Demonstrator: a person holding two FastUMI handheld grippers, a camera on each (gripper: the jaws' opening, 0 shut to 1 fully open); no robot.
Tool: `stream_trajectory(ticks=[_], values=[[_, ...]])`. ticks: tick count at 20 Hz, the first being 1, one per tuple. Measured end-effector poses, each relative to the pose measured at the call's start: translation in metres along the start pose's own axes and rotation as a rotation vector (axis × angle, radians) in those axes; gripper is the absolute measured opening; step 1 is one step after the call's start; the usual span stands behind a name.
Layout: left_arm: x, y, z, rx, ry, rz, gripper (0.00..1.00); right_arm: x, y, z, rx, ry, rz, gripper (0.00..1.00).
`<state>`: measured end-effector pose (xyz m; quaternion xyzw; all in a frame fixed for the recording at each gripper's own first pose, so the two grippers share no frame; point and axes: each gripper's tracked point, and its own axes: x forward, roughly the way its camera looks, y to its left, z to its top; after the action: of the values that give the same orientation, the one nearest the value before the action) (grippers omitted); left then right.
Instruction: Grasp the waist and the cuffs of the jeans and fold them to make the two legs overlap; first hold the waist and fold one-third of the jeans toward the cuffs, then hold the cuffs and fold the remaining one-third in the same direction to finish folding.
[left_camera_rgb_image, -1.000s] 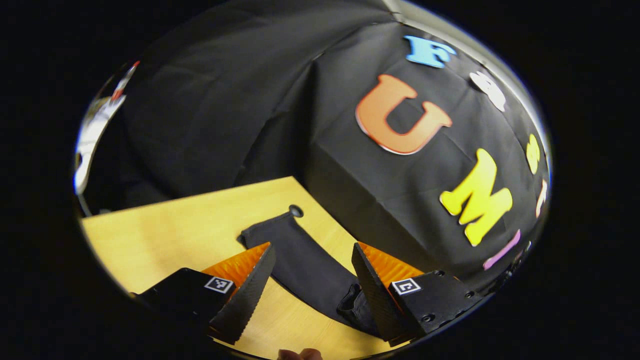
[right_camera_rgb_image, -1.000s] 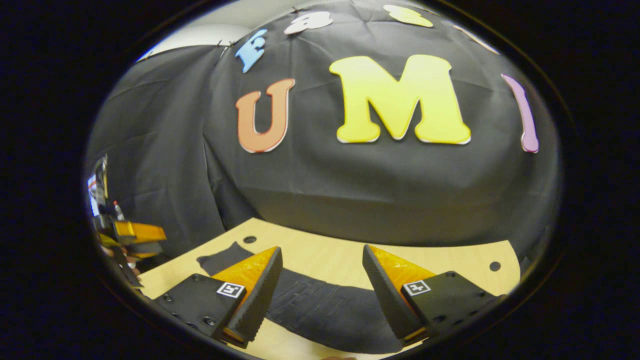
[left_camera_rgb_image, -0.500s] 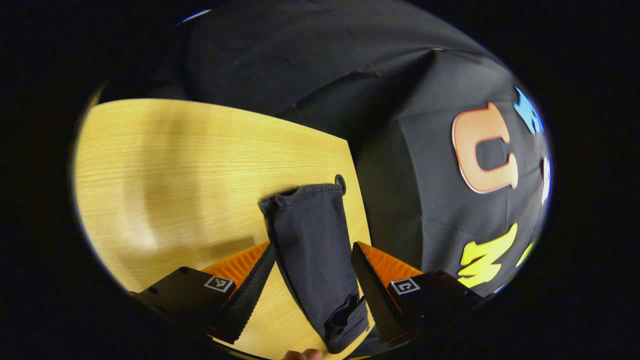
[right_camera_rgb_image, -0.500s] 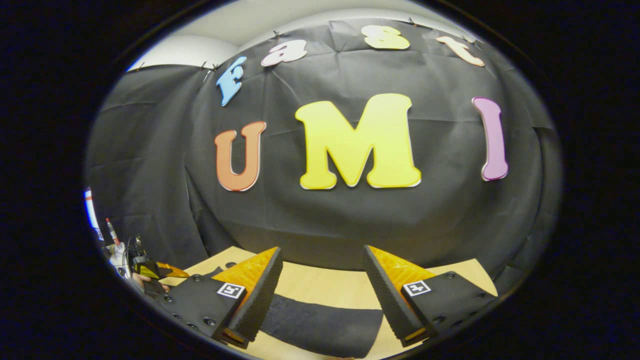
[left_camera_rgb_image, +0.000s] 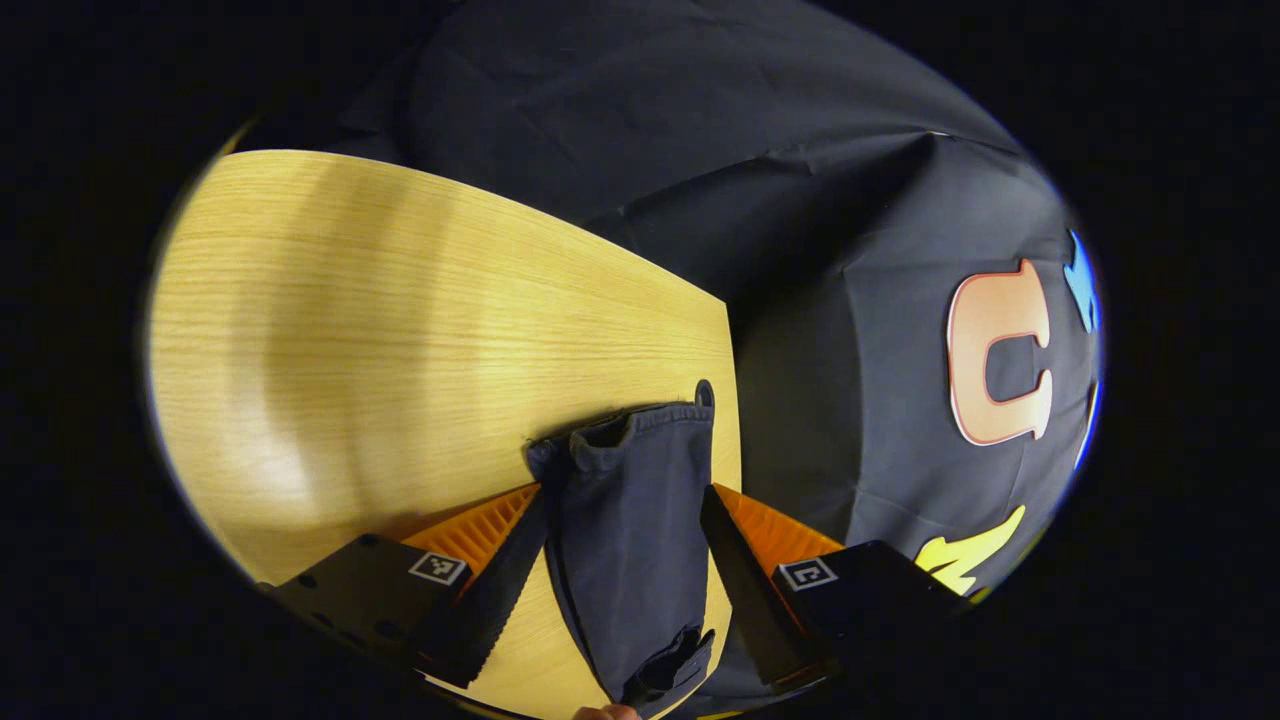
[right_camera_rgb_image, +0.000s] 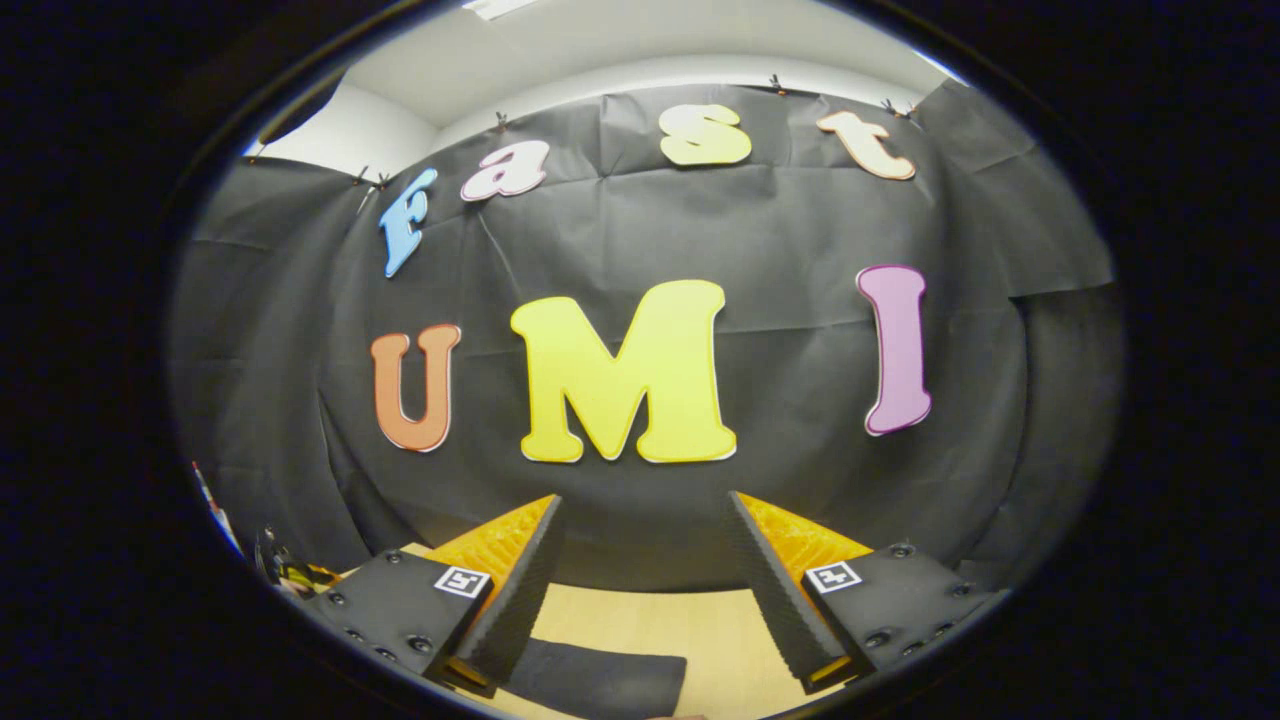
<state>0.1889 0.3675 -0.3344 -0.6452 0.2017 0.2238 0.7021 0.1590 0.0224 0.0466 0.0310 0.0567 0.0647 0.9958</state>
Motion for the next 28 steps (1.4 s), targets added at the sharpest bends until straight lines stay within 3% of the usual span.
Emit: stream_trajectory(ticks=[1, 2, 5, 6, 8, 9, 15, 22, 28], values=[[0.003, 0.003, -0.002, -0.013, 0.016, 0.0, 0.97, -0.001, -0.006, 0.0, -0.002, 0.005, -0.011, 0.93], [0.009, 0.007, -0.003, -0.037, 0.027, 0.011, 0.79, -0.001, -0.011, -0.001, 0.001, 0.012, -0.02, 0.93], [0.028, 0.017, 0.0, -0.074, 0.002, 0.047, 0.59, -0.002, -0.019, -0.001, 0.02, 0.019, -0.042, 0.93], [0.025, 0.019, -0.003, -0.064, -0.002, 0.045, 0.19, -0.002, -0.02, 0.0, 0.016, 0.015, -0.043, 0.93], [0.021, 0.019, -0.003, -0.031, -0.012, 0.059, 0.11, -0.004, -0.021, 0.0, 0.008, 0.017, -0.043, 0.93], [0.019, 0.019, -0.003, -0.006, -0.016, 0.063, 0.09, -0.004, -0.021, 0.001, 0.009, 0.018, -0.043, 0.98], [-0.001, -0.019, -0.008, 0.164, -0.043, 0.031, 0.06, -0.01, -0.028, 0.003, 0.061, 0.019, -0.049, 0.98], [-0.041, -0.117, -0.053, 0.324, -0.052, -0.136, 0.06, -0.026, -0.049, 0.012, 0.117, 0.008, -0.073, 0.98], [-0.063, -0.194, -0.121, 0.532, -0.005, -0.261, 0.06, -0.042, -0.067, 0.013, 0.133, 0.003, -0.096, 0.98]])
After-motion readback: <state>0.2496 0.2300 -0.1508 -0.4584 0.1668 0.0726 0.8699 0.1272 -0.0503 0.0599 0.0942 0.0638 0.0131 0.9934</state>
